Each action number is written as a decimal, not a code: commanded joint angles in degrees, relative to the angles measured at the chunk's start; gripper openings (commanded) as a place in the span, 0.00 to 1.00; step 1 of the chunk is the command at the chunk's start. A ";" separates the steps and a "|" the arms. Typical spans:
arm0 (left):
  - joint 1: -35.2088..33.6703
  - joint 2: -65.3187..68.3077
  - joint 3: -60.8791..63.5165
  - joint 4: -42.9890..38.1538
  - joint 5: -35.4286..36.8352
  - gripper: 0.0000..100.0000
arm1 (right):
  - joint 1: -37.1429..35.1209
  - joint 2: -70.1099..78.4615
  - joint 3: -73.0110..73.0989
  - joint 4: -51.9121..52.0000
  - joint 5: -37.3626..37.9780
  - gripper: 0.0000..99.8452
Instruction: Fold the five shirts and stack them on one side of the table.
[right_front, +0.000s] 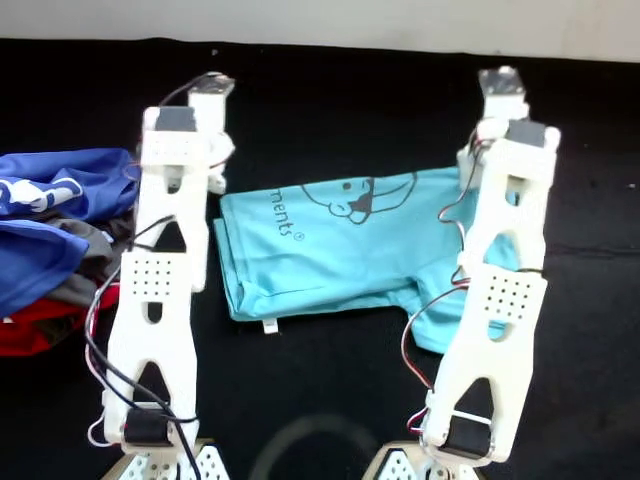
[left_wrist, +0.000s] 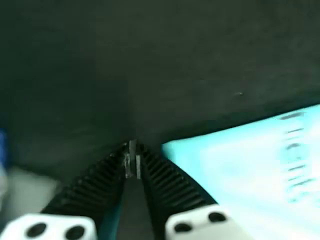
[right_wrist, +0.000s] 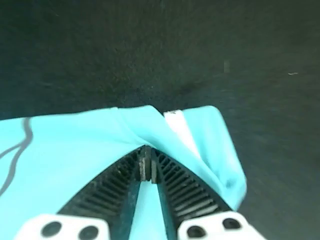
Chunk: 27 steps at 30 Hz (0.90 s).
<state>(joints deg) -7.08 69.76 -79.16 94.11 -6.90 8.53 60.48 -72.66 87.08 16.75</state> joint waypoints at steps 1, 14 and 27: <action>1.01 -0.84 -9.01 5.71 0.44 0.01 | 0.92 -0.48 -13.32 10.24 -0.53 0.01; 10.15 -34.68 31.78 7.91 0.79 0.01 | 6.20 -7.16 -20.97 14.20 -0.44 0.01; 17.36 -62.64 99.03 -22.68 0.44 0.01 | 3.47 -50.24 42.07 13.76 6.77 0.01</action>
<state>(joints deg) 8.75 12.35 10.15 78.37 -6.20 13.63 21.10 -46.73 100.53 21.76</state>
